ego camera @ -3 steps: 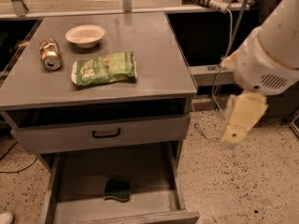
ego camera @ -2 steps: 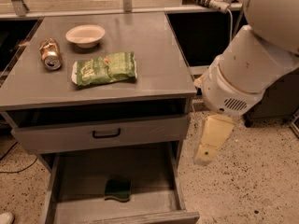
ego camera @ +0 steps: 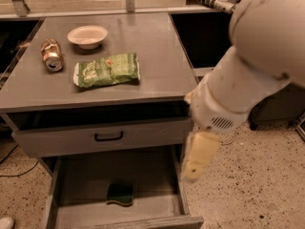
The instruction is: Pick sponge from middle drawer and place on counter
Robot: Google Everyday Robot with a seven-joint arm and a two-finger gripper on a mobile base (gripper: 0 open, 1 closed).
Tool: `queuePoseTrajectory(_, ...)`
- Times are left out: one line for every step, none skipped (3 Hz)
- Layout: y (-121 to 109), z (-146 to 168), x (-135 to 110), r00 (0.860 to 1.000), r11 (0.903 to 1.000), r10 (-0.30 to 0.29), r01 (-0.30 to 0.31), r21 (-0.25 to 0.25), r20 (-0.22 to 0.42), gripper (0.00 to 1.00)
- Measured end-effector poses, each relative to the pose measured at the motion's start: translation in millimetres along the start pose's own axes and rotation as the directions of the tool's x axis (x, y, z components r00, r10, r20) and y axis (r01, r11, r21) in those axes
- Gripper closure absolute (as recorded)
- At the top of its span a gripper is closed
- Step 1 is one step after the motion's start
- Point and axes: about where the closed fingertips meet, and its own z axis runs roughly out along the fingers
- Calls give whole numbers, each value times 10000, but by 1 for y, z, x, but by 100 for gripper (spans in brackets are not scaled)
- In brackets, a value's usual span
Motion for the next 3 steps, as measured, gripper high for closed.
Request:
queuePoseTrajectory(27,68,-34,9967,9977,182,-129,-665,795,0)
queuePoseTrajectory(33,118,-56,9897,9965,515,-421,-725,1334,0)
queuePoseTrajectory(34,118,-56,9899,9964,508,-412,-746,1324,0)
